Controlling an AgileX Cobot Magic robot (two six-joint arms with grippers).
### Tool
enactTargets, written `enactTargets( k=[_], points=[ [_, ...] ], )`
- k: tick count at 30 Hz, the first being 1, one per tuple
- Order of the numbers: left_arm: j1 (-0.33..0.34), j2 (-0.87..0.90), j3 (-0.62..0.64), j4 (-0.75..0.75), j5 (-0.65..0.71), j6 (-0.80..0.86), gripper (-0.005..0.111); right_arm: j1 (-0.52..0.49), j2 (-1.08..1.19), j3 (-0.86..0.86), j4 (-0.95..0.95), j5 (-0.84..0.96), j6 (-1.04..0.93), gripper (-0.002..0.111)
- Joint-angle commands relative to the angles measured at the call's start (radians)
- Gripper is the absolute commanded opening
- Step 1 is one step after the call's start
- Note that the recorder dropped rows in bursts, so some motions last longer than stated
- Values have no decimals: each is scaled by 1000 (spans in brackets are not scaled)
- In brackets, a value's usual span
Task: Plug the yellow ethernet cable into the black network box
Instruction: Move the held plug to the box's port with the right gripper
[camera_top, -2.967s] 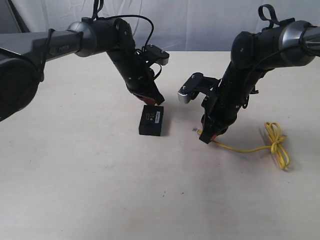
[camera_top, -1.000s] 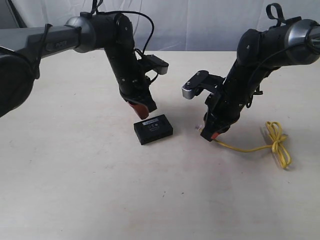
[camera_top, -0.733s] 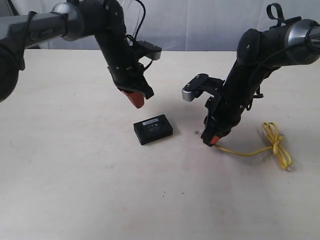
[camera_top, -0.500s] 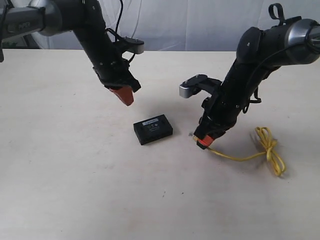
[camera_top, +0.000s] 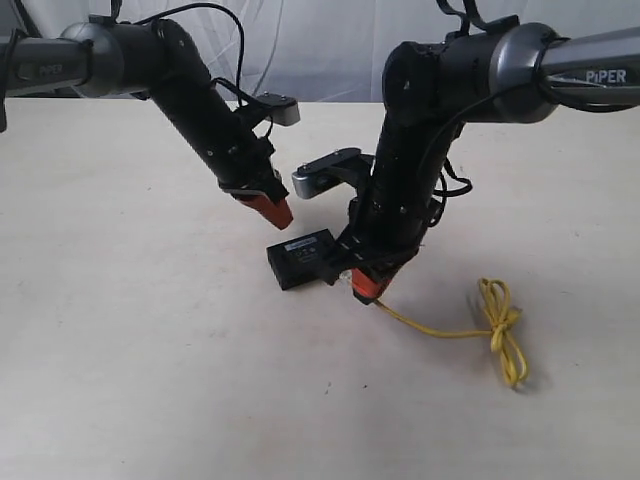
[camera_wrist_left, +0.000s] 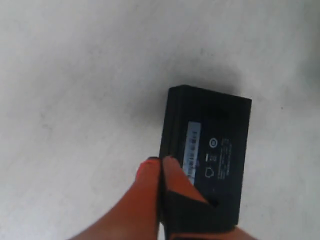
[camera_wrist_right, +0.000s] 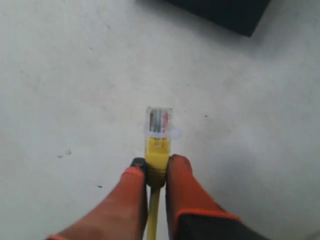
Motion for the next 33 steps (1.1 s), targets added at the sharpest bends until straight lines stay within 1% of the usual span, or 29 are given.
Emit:
enactTargets(
  k=[1, 5, 10, 16, 21, 24, 26, 33],
  points=[
    [1, 42, 5, -45, 13, 30, 0, 11, -3, -9, -10, -49, 55, -1],
    [1, 45, 5, -73, 4, 30, 0, 12, 20, -9, -16, -63, 78, -1],
    [3, 45, 5, -73, 12, 26, 0, 12, 64, -9, -24, -103, 93, -1],
    [47, 43, 5, -131, 52, 27, 0, 12, 67, -15, -22, -132, 109, -1],
    [74, 46, 5, -146, -27, 14, 0, 33, 75, -50, -35, -138, 136, -1],
    [74, 58, 5, -140, -25, 1, 0, 48, 99, -85, -59, -96, 159, -1],
    [61, 72, 5, -151, -28, 1, 0, 53, 109, -101, -66, -70, 161, -1],
    [27, 115, 5, -162, -51, 3, 0, 53, 118, -108, -69, -62, 163, -1]
  ],
)
